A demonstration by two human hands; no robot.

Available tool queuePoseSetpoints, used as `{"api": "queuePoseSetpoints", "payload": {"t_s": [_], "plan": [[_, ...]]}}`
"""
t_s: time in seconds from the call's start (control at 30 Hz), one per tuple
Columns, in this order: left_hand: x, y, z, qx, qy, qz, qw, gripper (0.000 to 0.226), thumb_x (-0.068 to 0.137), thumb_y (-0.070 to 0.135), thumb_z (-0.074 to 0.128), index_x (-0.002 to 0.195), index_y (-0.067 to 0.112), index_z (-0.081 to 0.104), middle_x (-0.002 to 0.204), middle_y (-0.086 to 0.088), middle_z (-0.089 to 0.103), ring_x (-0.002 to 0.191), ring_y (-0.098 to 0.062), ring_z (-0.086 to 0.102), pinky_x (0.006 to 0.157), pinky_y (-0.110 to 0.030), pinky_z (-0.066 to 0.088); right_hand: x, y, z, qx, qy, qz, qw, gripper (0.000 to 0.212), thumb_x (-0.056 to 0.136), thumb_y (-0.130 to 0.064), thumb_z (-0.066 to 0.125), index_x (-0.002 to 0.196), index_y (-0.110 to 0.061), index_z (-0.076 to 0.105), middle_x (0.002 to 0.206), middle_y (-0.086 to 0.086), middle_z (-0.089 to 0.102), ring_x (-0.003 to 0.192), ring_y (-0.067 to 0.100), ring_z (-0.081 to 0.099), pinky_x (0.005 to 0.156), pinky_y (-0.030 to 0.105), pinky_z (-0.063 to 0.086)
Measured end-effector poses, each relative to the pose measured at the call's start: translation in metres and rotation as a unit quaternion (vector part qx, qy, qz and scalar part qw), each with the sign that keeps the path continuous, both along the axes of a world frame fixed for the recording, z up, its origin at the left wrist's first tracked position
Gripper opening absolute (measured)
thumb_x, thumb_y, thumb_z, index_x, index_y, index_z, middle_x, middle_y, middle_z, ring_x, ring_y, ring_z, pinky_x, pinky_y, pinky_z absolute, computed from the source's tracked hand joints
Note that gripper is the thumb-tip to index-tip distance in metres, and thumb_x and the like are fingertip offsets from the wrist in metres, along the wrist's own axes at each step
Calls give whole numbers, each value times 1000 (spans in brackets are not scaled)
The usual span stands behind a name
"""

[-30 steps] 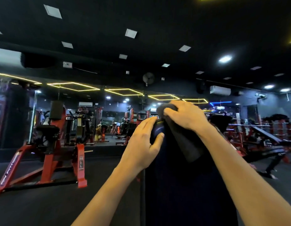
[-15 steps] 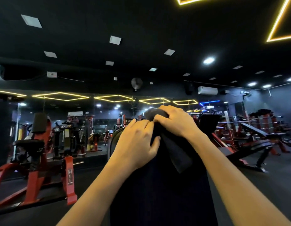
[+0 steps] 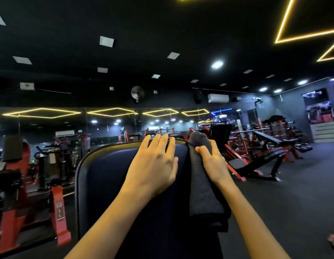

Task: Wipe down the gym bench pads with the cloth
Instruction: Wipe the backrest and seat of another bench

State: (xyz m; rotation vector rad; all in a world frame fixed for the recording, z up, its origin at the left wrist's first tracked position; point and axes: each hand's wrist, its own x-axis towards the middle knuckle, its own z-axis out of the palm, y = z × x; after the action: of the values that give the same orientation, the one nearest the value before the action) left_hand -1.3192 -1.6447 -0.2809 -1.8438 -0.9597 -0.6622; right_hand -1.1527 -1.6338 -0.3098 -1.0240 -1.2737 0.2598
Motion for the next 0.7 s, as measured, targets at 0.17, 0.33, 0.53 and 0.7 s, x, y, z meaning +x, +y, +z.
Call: {"api": "queuePoseSetpoints", "payload": {"t_s": [0.17,0.33,0.53,0.7], "plan": [[-3,3,-2,34,11,-10,999,58,86,36,31,120,-1,61,114,-20,64,106,-34,62,92,-47,48,-10,-1,25,-6,-33,-18,999,8,96,-32,47,103,-27,46,104,3,52,98,22,47,80,32,31],[-27,-3,-8,52,25,-32,998,58,87,37,32,127,4,58,129,-17,58,119,-31,56,101,-46,41,-21,-12,-14,-4,-10,-89,996,33,98,-38,45,127,-23,43,125,10,48,109,30,49,89,40,39],[-97,-22,-32,88,30,-71,993,53,91,33,39,133,4,52,142,-17,46,132,-30,43,109,-41,27,-69,-24,14,56,-241,-268,931,70,90,-62,16,143,-20,34,142,10,37,127,33,35,103,51,29],[-147,-28,-52,91,-4,-119,989,53,96,37,42,138,4,46,147,-16,37,139,-26,29,114,-38,24,-133,-36,42,118,-375,-264,881,69,86,-62,15,135,-23,45,133,6,50,119,33,43,97,51,34]]}}
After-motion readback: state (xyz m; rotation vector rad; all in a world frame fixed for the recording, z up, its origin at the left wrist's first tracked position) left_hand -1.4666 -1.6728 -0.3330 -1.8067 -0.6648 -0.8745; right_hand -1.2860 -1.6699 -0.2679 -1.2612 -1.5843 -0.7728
